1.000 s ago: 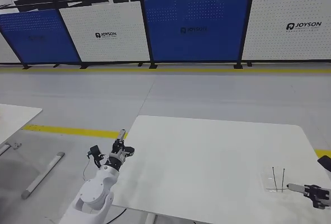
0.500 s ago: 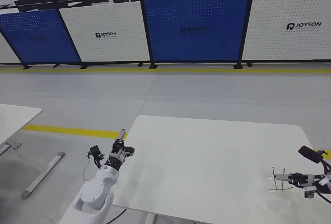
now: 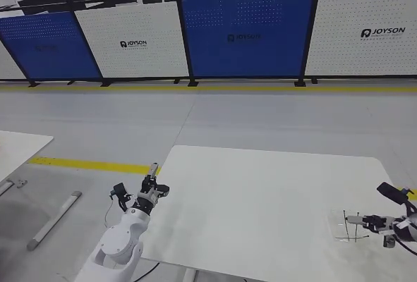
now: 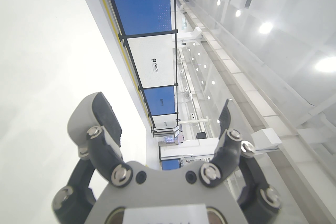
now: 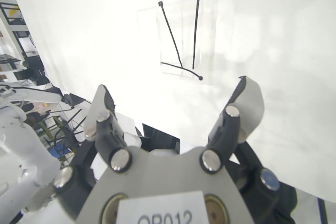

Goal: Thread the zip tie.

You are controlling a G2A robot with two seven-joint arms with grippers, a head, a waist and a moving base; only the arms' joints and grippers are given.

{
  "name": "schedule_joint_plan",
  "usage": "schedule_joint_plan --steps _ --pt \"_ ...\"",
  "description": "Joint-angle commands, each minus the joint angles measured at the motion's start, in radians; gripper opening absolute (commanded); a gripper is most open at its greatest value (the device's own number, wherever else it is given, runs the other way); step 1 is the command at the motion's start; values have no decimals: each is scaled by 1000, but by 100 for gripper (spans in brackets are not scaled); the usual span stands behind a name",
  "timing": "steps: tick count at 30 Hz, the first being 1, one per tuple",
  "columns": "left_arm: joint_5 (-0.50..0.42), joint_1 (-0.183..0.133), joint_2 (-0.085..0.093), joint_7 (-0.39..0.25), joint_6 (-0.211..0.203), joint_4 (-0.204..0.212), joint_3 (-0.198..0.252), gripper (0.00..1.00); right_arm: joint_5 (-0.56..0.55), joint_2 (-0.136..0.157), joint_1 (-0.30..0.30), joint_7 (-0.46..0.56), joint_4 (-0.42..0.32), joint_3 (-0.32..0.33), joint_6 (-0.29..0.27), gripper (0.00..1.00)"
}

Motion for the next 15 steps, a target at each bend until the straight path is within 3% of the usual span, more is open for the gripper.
schedule_joint_plan --steps 1,15 --pt "0 0 0 0 0 0 0 100 -20 0 23 22 28 -13 10 100" --pt "0 0 0 0 0 0 0 100 -51 -2 23 -4 50 -28 41 100"
